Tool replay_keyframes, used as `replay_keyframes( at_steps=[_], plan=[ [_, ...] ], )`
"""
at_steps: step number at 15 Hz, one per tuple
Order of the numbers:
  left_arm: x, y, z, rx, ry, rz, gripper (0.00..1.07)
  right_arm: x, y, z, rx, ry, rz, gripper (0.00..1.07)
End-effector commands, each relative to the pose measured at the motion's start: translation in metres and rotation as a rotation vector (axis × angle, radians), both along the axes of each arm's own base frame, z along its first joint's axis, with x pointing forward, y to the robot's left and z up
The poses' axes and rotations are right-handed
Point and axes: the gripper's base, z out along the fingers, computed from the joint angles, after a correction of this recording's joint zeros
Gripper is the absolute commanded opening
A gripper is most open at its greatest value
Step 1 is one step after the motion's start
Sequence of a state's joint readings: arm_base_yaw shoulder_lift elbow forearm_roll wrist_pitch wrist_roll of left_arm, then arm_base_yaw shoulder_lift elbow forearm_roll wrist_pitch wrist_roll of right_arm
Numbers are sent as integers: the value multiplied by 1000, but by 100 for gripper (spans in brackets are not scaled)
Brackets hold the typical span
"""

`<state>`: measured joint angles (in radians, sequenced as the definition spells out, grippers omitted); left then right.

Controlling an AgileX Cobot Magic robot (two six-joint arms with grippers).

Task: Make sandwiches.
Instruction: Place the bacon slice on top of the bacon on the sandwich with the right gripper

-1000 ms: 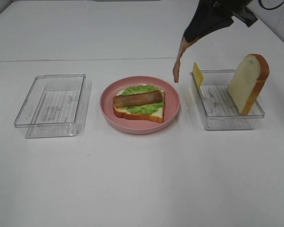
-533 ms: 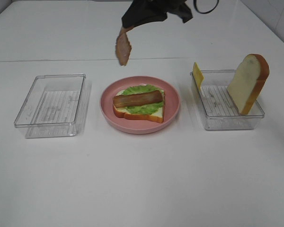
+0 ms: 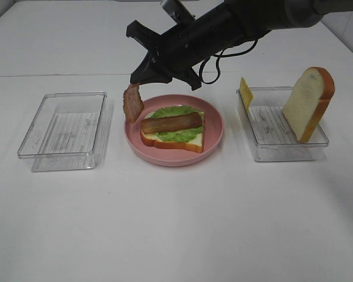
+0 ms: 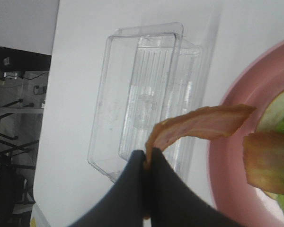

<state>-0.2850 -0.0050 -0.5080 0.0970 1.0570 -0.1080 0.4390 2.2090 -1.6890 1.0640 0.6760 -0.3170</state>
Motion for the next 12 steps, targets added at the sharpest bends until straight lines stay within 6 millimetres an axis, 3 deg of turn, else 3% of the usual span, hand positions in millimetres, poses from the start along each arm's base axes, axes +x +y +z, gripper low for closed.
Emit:
replay_keyframes(
  at_steps=[1,5,8,12],
  plan=[
    [-3,1,-1,-7,-20,0,77,6,-17,4,-38,13,-22,0],
    [-3,1,-1,-7,-20,0,77,9,-46,0,-132,93,-11,0],
    [-3,1,-1,-7,-20,0,77,6,-53,-6,-236,115,8,1],
    [-3,1,-1,-7,-20,0,77,4,-61,-12,-348,125,13,37]
  ],
)
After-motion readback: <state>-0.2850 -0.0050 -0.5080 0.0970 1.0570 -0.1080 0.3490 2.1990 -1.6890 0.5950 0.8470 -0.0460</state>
